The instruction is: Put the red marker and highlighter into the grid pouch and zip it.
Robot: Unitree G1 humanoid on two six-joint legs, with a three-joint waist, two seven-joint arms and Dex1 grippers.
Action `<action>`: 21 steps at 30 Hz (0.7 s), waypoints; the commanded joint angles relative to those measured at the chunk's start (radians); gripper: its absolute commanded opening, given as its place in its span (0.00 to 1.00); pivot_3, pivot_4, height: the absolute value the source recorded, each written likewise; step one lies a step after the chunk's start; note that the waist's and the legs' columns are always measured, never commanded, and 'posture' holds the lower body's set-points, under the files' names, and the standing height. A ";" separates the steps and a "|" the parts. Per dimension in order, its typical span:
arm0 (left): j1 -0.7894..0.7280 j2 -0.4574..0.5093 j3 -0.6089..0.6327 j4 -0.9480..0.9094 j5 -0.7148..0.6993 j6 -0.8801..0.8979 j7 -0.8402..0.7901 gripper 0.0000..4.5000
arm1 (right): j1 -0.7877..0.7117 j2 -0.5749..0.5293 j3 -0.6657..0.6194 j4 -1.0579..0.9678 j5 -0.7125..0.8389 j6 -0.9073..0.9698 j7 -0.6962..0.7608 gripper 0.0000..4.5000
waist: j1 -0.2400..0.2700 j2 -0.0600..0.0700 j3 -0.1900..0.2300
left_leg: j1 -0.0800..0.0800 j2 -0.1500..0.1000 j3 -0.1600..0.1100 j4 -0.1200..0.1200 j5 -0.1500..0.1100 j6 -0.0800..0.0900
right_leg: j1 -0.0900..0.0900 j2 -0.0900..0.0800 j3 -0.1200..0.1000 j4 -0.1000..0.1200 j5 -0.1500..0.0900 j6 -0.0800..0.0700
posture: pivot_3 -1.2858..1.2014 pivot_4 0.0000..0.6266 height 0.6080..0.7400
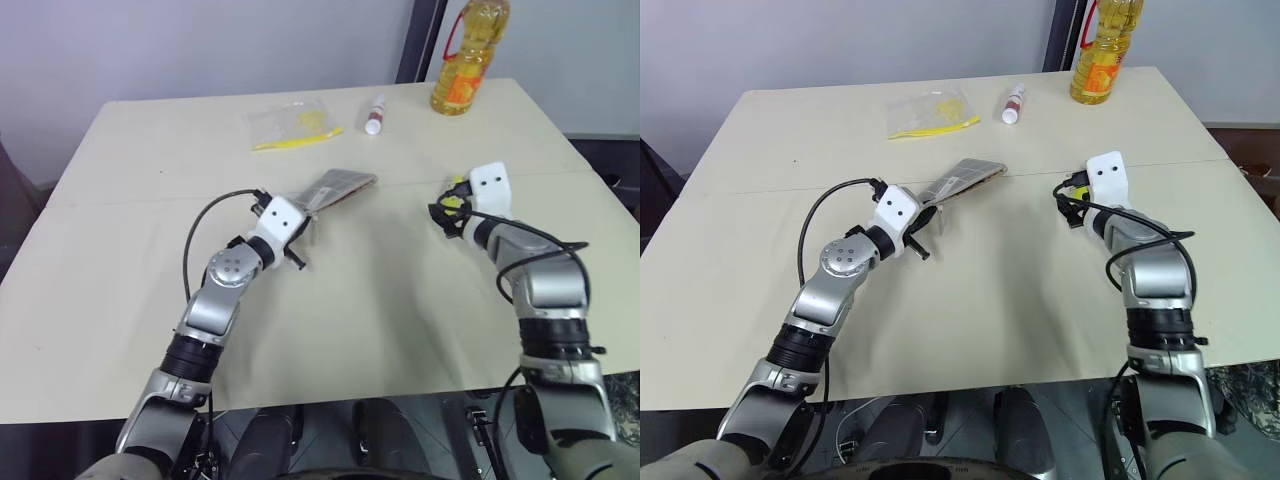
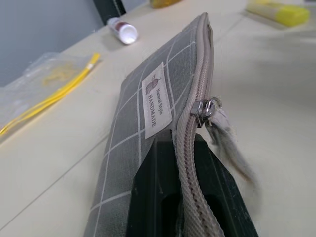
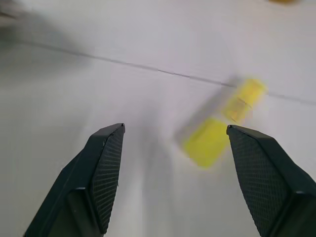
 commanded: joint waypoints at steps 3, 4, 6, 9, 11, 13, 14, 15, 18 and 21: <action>-0.010 -0.013 0.013 -0.038 -0.014 -0.005 0.014 0.00 | -0.140 0.030 -0.061 0.299 -0.015 -0.169 -0.130 0.76 | 0.000 0.000 0.000 | 0.000 -0.001 0.000 0.000 0.000 0.000 | 0.000 0.001 0.000 0.000 0.000 0.000 | 0.52 0.24 1.00; -0.012 -0.015 0.013 -0.037 -0.015 -0.005 0.014 0.00 | -0.161 0.032 -0.065 0.350 -0.017 -0.192 -0.145 0.76 | -0.001 0.000 0.000 | 0.000 -0.001 0.001 0.000 0.000 0.000 | 0.000 0.001 0.000 0.000 0.000 0.000 | 0.52 0.24 1.00; -0.012 -0.019 0.015 -0.044 -0.022 -0.003 0.012 0.00 | -0.206 0.037 -0.075 0.456 -0.014 -0.241 -0.164 0.76 | -0.001 0.000 0.000 | 0.000 -0.001 0.001 0.000 0.000 0.000 | 0.001 0.001 0.000 0.000 0.000 0.001 | 0.52 0.24 1.00; -0.008 -0.020 0.015 -0.054 -0.028 0.001 0.009 0.00 | -0.242 0.042 -0.087 0.550 0.003 -0.279 -0.171 0.71 | -0.002 0.000 0.000 | 0.000 -0.001 0.001 0.000 0.000 0.000 | 0.001 0.001 0.000 0.000 0.000 0.001 | 0.52 0.24 1.00; -0.007 -0.020 0.017 -0.056 -0.032 0.005 0.008 0.00 | -0.253 0.045 -0.098 0.579 0.017 -0.290 -0.170 0.57 | -0.001 0.000 0.000 | 0.000 -0.001 0.001 0.000 0.000 0.000 | 0.001 0.001 0.000 0.000 0.001 0.001 | 0.52 0.24 1.00; -0.005 -0.019 0.022 -0.056 -0.035 0.010 0.012 0.00 | -0.252 0.045 -0.097 0.592 0.022 -0.303 -0.164 0.34 | -0.001 0.000 0.000 | 0.000 -0.001 0.001 0.000 0.000 0.000 | 0.001 0.001 0.000 0.000 0.001 0.001 | 0.52 0.24 1.00; -0.004 -0.018 0.024 -0.056 -0.037 0.013 0.013 0.00 | -0.248 0.046 -0.095 0.589 0.023 -0.305 -0.162 0.23 | -0.002 0.000 0.000 | 0.000 -0.001 0.001 0.000 0.000 0.001 | 0.001 0.001 0.001 0.000 0.001 0.001 | 0.52 0.24 1.00; -0.004 -0.018 0.025 -0.056 -0.039 0.015 0.014 0.00 | -0.246 0.046 -0.094 0.587 0.024 -0.306 -0.161 0.19 | -0.002 0.000 0.000 | 0.000 -0.001 0.001 0.001 0.000 0.001 | 0.001 0.001 0.001 0.000 0.001 0.001 | 0.52 0.24 1.00; -0.010 -0.016 0.026 -0.048 -0.044 0.013 0.011 0.00 | -0.219 0.038 -0.076 0.523 0.016 -0.291 -0.151 0.19 | -0.002 0.000 0.000 | 0.000 -0.001 0.001 0.001 0.000 0.001 | 0.001 0.001 0.001 0.000 0.001 0.001 | 0.52 0.24 1.00; -0.019 -0.012 0.028 -0.035 -0.053 0.006 0.001 0.00 | -0.139 0.000 -0.042 0.329 0.007 -0.245 -0.095 0.19 | -0.001 0.000 0.000 | 0.000 -0.001 0.001 0.000 0.000 0.001 | 0.001 0.001 0.001 0.000 0.001 0.001 | 0.52 0.24 1.00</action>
